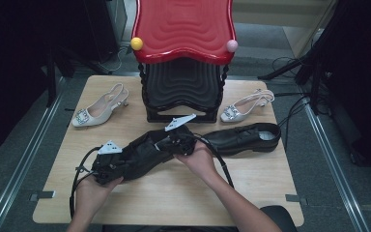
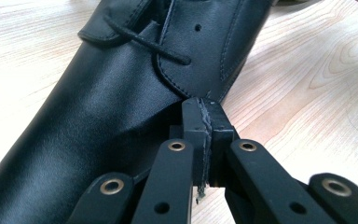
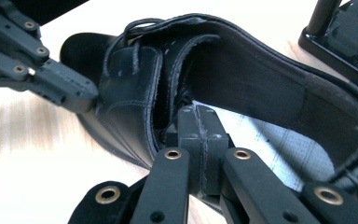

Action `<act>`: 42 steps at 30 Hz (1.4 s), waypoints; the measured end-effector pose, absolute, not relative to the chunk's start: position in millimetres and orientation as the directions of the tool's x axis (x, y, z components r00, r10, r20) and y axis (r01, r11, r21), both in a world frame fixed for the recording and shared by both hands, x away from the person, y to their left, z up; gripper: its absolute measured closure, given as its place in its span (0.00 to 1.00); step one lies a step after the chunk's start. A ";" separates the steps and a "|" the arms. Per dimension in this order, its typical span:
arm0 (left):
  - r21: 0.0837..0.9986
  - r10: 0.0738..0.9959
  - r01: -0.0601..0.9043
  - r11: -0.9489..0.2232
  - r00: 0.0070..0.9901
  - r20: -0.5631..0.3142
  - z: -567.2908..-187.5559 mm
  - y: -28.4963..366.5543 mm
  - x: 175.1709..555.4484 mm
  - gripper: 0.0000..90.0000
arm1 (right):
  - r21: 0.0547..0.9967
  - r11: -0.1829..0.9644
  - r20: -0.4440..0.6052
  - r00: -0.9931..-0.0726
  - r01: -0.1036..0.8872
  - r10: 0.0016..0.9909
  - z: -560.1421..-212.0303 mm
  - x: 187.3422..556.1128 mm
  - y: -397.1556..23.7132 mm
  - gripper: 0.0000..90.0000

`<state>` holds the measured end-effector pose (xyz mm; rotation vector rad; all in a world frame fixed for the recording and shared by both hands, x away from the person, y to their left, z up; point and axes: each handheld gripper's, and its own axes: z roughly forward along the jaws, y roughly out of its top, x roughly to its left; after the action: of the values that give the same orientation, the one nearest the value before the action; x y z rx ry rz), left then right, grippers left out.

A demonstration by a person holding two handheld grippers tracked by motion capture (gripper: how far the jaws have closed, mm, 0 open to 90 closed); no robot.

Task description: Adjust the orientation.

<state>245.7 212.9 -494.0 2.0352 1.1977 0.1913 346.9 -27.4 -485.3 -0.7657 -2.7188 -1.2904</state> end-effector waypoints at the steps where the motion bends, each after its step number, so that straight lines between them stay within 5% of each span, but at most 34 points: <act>1: 0.669 0.801 0.688 -0.280 0.552 -0.233 -494.0 213.2 246.0 1.00 | 0.717 0.535 0.239 -0.879 0.447 0.413 -485.4 345.9 -28.3 1.00; 42: 0.699 0.768 0.645 -0.310 0.603 -0.216 -496.5 199.3 282.9 0.99 | 0.724 0.476 0.261 -0.837 0.500 0.481 -468.5 312.3 -77.9 1.00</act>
<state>282.9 199.3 -496.5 2.0467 1.1137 0.2003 312.3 -77.9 -468.5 -0.8908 -2.6802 -1.3261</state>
